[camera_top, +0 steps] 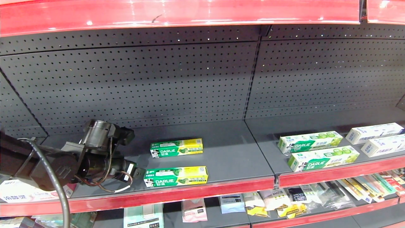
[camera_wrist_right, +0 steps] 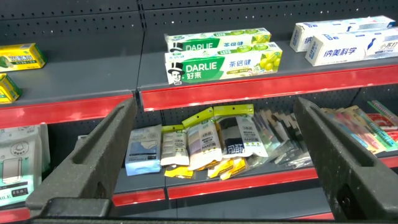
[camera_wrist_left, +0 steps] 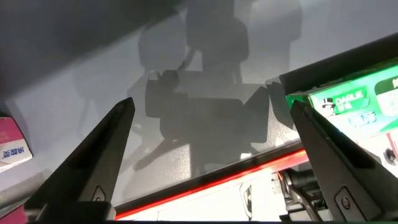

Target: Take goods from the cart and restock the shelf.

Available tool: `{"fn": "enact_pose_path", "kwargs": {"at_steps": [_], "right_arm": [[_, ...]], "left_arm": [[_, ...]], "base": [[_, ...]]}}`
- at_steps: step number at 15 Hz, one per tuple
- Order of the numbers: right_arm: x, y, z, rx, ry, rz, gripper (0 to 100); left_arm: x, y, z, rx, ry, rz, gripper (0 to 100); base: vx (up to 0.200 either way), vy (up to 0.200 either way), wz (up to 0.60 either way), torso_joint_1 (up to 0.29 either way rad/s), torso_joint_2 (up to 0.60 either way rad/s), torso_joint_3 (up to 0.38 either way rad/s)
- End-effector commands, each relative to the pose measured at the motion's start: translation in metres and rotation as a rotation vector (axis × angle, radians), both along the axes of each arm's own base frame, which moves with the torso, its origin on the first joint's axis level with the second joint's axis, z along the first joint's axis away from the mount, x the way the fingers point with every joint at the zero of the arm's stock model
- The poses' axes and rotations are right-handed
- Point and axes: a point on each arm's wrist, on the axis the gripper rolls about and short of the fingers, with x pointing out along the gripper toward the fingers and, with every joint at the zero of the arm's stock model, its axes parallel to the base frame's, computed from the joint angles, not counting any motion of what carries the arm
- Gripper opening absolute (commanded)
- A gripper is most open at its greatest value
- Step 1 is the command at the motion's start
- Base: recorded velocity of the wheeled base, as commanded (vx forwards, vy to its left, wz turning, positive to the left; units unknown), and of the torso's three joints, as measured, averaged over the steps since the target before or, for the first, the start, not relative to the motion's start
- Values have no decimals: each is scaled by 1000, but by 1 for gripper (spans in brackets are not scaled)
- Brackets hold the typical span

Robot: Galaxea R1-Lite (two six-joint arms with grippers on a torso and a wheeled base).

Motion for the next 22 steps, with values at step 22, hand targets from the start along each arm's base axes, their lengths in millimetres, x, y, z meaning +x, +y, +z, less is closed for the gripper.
{"fn": "enact_pose_path", "kwargs": {"at_steps": [22], "right_arm": [[0, 0, 0, 0, 1, 0, 100]], "left_arm": [[-291, 62, -1, -211, -810, 208, 100]], "base": [[0, 0, 0, 0, 0, 0]]}}
